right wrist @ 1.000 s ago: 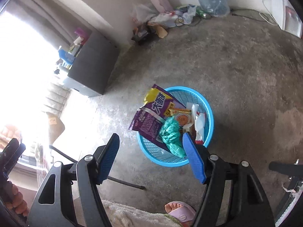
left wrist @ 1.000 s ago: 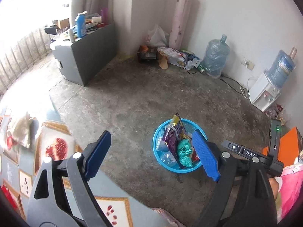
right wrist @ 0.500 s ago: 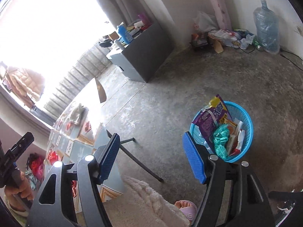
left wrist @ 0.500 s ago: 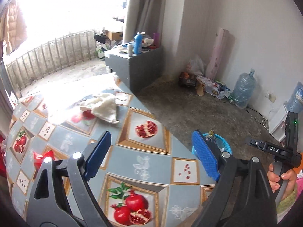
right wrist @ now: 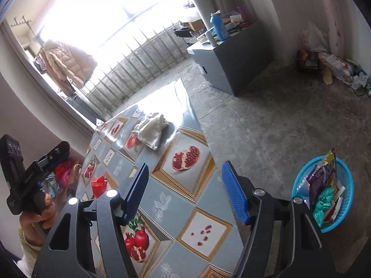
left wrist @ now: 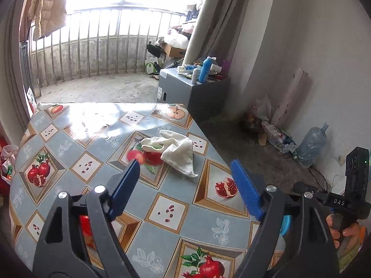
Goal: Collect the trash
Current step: 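Move both tools back to the table toward the white glove, then grasp the white glove with the right gripper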
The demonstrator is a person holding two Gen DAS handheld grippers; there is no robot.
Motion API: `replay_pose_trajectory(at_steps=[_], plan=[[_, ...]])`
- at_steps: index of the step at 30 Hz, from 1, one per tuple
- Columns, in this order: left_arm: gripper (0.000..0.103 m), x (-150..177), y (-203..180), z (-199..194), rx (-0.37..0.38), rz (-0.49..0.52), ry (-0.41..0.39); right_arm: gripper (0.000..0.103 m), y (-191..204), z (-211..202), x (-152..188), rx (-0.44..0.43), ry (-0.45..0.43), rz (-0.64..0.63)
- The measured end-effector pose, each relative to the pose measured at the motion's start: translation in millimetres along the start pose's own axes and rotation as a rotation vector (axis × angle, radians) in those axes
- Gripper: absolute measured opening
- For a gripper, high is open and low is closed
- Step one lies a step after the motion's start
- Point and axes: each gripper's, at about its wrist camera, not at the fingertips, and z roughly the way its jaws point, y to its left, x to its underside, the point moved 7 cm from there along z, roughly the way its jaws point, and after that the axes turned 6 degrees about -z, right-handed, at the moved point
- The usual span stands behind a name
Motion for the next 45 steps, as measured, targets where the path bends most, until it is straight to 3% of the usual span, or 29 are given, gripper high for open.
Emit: replay_pose_trajectory(at_steps=[2,8,11,16,20,23,31,45], plan=[[0.058,-10.8,9.9,28.0,-0.001,-0.032,0.03,0.06,11.4,22.3,-12.8,-0.033,0.024,0.006],[0.029,-28.2,31.1,117.6,-0.033,-0.083,0.104,0.047,27.2,115.4,-51.5,-0.103,0.124,0.052],[0.019,-28.7,40.8,159.5,-0.063,-0.1,0.149,0.042,32.1,160.6,-68.1,-0.106,0.162,0.057],[0.013,-19.4,57.1,211.4,-0.095,-0.125,0.229,0.037,33.0,226.9,-80.7,-0.069,0.234,0.054],[0.009,-0.5,65.1,229.9,-0.112,-0.151,0.289,0.019,34.0,254.1,-80.1,-0.087,0.287,0.066],[0.008,9.2,64.5,225.9,-0.11,-0.134,0.294,0.009,45.0,253.5,-72.7,-0.115,0.313,0.04],[0.007,49.7,68.7,179.9,-0.07,-0.186,0.331,0.006,66.7,236.9,-27.3,-0.148,0.377,-0.007],[0.007,171.1,28.7,56.4,0.085,-0.13,0.409,0.006,82.0,130.6,94.3,-0.12,0.431,-0.051]])
